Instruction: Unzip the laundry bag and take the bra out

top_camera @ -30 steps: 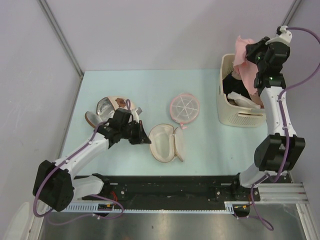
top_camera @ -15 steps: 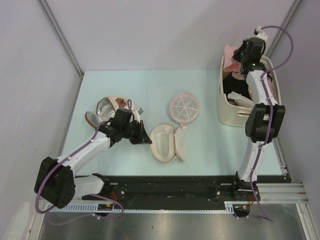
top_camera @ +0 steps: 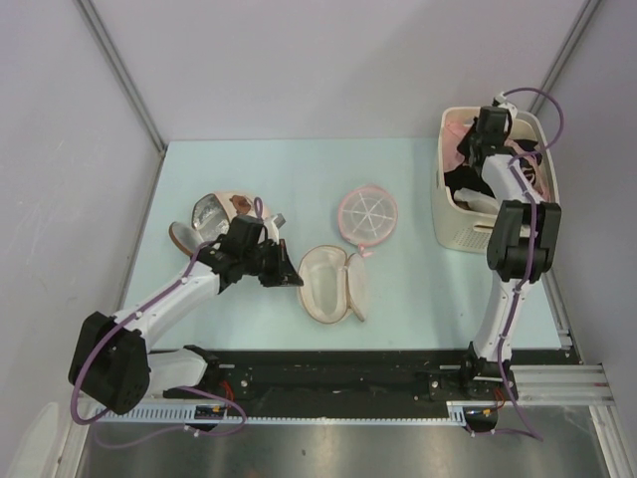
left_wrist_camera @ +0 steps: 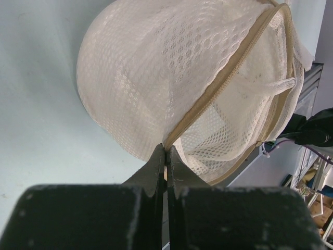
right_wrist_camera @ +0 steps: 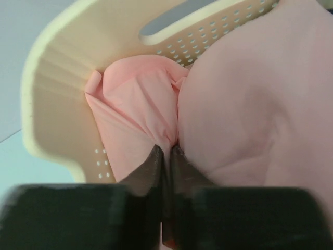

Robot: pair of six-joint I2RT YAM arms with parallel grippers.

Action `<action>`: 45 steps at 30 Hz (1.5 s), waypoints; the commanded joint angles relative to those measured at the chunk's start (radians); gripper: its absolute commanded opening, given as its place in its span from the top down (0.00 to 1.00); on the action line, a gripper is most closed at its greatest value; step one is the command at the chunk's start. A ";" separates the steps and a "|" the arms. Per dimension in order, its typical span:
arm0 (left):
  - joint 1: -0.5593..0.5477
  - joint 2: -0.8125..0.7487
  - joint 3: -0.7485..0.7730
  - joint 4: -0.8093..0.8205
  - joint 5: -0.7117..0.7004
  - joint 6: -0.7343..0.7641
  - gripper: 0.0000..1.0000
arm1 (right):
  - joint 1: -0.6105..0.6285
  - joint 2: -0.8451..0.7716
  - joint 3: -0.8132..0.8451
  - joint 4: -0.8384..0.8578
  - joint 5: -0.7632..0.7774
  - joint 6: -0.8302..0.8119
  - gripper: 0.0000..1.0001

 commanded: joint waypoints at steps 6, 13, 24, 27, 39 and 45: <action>-0.003 -0.055 0.010 0.002 0.019 0.014 0.99 | -0.008 -0.262 -0.015 -0.029 -0.007 -0.026 0.36; -0.003 -0.123 -0.012 -0.017 0.014 0.012 1.00 | -0.001 -0.411 -0.023 -0.063 -0.032 -0.017 0.30; 0.021 -0.092 0.129 -0.101 -0.044 0.075 1.00 | 0.160 -0.697 -0.211 -0.103 -0.090 -0.001 0.25; 0.061 -0.065 0.195 -0.147 -0.072 0.104 1.00 | 0.250 -0.755 -0.254 -0.146 -0.092 -0.013 0.25; 0.402 -0.114 0.228 -0.279 -0.208 0.127 1.00 | 0.404 -1.097 -0.575 -0.284 0.126 -0.004 0.24; 0.546 -0.215 0.173 -0.304 -0.305 0.069 1.00 | 0.393 -1.154 -0.594 -0.383 0.164 -0.059 0.21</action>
